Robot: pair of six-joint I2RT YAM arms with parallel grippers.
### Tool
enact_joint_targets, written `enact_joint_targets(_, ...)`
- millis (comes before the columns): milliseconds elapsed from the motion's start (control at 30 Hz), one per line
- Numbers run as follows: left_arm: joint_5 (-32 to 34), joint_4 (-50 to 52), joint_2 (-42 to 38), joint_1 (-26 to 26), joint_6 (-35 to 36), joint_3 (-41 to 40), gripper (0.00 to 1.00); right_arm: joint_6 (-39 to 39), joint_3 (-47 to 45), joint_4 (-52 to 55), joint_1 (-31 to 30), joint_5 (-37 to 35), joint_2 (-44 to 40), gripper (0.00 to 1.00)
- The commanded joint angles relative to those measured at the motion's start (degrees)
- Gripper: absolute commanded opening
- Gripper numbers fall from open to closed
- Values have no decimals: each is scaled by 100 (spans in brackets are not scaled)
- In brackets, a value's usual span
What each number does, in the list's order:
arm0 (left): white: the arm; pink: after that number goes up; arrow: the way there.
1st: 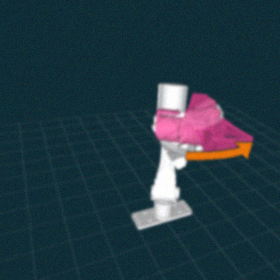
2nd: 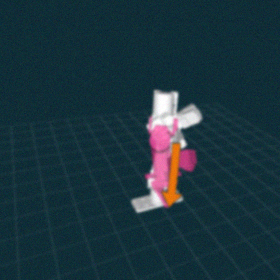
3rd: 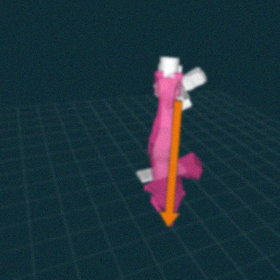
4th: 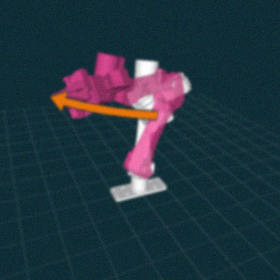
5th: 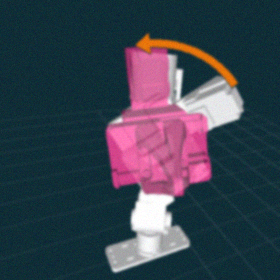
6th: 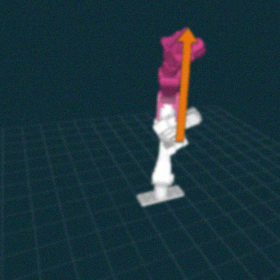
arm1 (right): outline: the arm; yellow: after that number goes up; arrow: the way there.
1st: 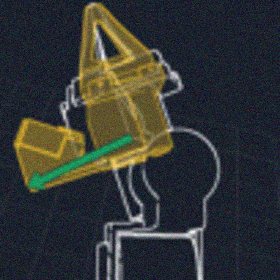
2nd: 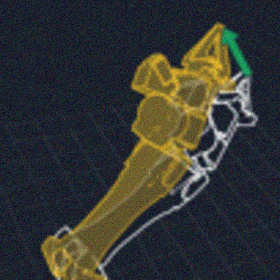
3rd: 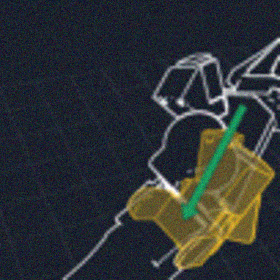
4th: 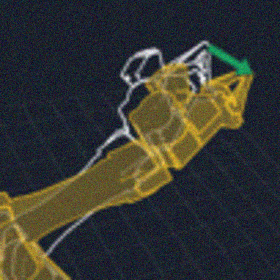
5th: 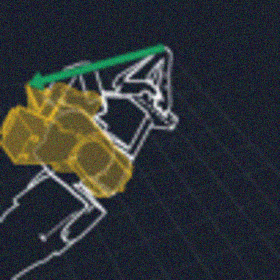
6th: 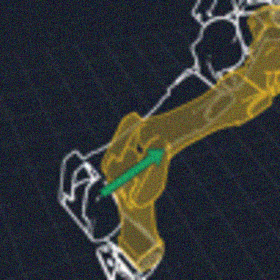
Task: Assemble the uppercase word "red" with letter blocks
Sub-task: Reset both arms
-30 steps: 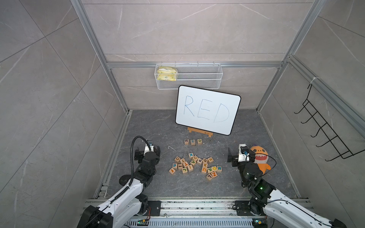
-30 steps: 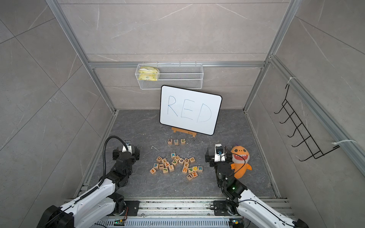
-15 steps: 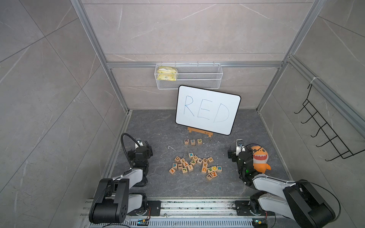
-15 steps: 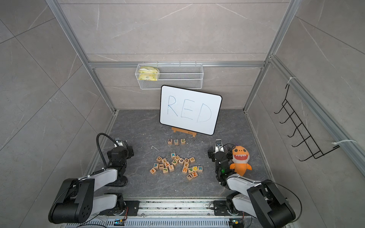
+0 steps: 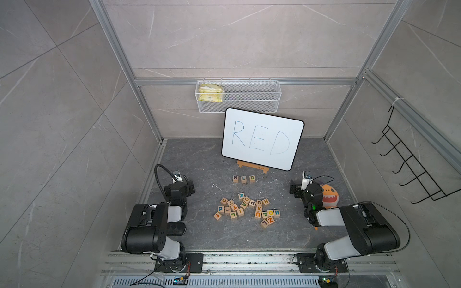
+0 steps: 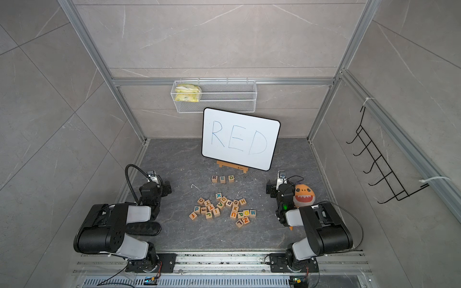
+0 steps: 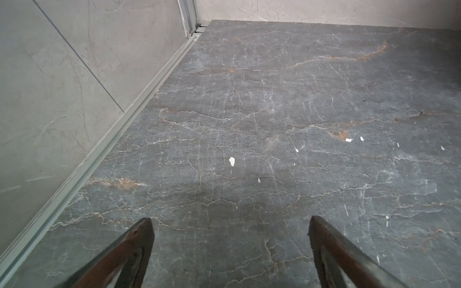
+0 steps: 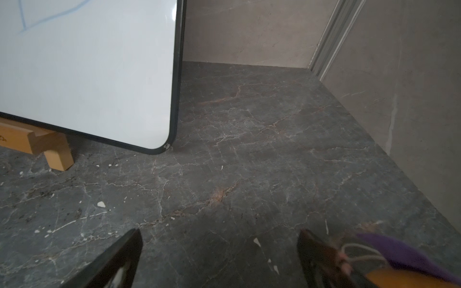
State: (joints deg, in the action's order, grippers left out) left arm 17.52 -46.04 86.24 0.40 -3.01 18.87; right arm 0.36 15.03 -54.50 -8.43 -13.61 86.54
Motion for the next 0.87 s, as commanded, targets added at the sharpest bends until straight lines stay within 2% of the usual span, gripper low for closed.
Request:
enact_joint_targets(0, -115, -486, 9, -40, 74, 81, 100, -236, 309, -16, 90, -6, 43, 100)
enact_joint_targets(833, -121, -473, -10, -40, 70, 71, 100, -146, 445, 140, 96, 64, 73, 100)
